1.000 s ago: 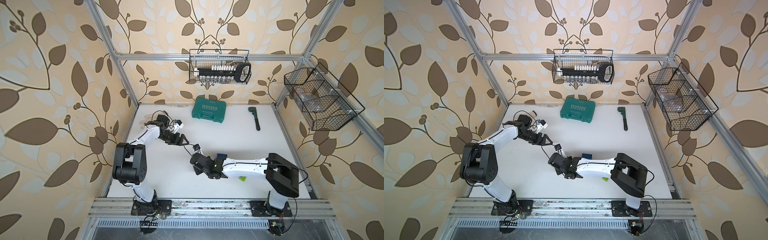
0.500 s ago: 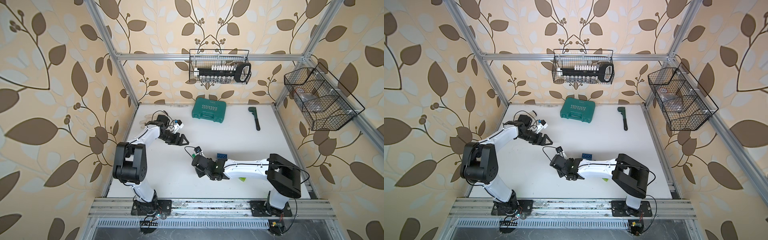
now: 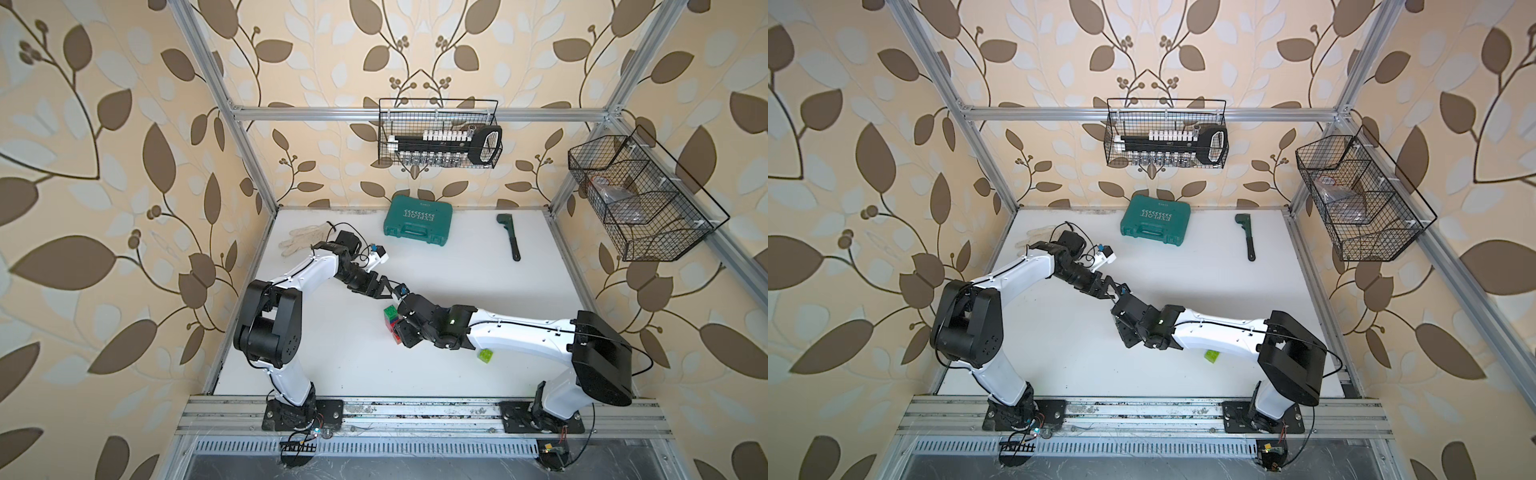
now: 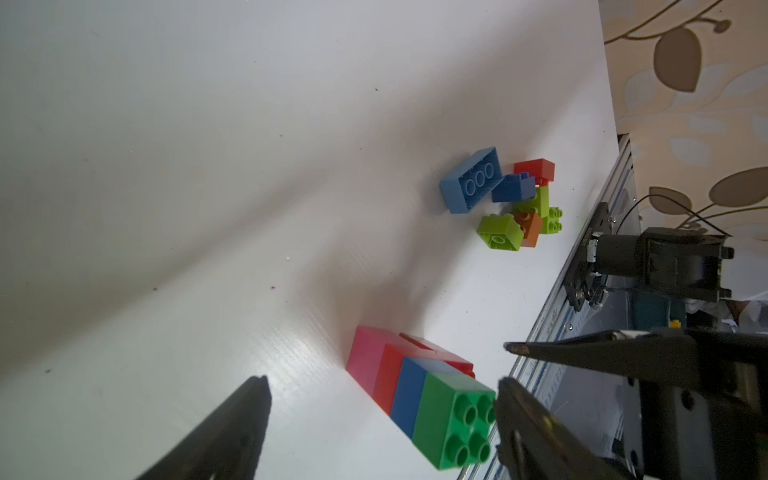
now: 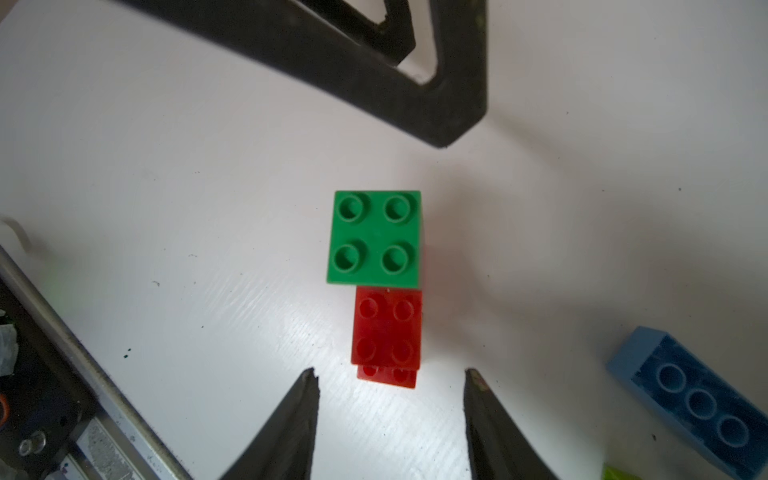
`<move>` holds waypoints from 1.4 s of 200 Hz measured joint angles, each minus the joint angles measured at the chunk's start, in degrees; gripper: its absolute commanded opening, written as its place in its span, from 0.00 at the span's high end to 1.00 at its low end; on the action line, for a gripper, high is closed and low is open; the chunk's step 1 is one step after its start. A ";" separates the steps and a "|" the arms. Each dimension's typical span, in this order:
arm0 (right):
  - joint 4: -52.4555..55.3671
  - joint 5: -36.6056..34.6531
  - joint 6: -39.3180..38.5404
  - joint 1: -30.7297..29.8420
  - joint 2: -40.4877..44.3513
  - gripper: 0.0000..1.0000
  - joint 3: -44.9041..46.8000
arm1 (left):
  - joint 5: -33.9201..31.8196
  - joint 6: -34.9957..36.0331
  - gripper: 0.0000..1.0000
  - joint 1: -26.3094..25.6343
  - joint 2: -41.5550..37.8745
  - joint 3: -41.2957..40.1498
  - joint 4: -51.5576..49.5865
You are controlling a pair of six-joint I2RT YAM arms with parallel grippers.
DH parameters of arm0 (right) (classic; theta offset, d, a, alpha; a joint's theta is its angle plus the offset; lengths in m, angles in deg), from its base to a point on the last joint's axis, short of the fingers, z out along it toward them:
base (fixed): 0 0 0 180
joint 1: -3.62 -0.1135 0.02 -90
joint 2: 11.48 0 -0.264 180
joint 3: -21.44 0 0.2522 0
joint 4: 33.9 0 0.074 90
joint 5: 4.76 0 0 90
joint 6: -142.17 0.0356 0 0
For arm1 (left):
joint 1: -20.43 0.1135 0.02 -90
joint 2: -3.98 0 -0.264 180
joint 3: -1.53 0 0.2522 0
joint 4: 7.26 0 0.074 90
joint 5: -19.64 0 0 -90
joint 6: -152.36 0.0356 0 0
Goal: Assemble the letter h with lego
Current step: Assemble the lego brick with the lego brick.
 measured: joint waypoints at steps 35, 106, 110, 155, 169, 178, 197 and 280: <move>1.88 2.38 -0.98 0.61 -1.79 0.52 -1.31 | -0.68 -0.04 0.12 -1.38 1.57 0.39 -0.31; 3.54 4.22 -2.71 1.25 -6.97 0.53 -5.81 | -3.45 0.31 0.14 -1.97 2.14 0.39 -0.46; 3.67 4.22 -2.71 1.25 -7.23 0.54 -6.01 | -3.56 0.35 0.15 -1.97 2.19 0.39 -0.46; 5.22 3.82 -3.45 1.29 -8.57 0.65 -7.37 | -4.61 1.60 0.15 -1.86 2.29 0.15 -0.46; 5.60 3.65 -3.56 1.27 -8.94 0.67 -7.76 | -4.83 1.81 0.15 -1.81 2.36 0.09 -0.44; 5.81 3.43 -3.58 1.25 -9.09 0.68 -7.82 | -4.92 1.90 0.15 -1.84 2.45 -0.04 -0.37; 6.62 2.95 -3.37 0.96 -9.49 0.72 -8.17 | -4.83 2.10 0.15 -1.86 2.69 -0.52 -0.37; 7.93 -0.22 -0.13 -2.12 -11.30 0.80 -10.34 | -4.79 3.80 0.16 -1.81 3.04 -3.04 0.42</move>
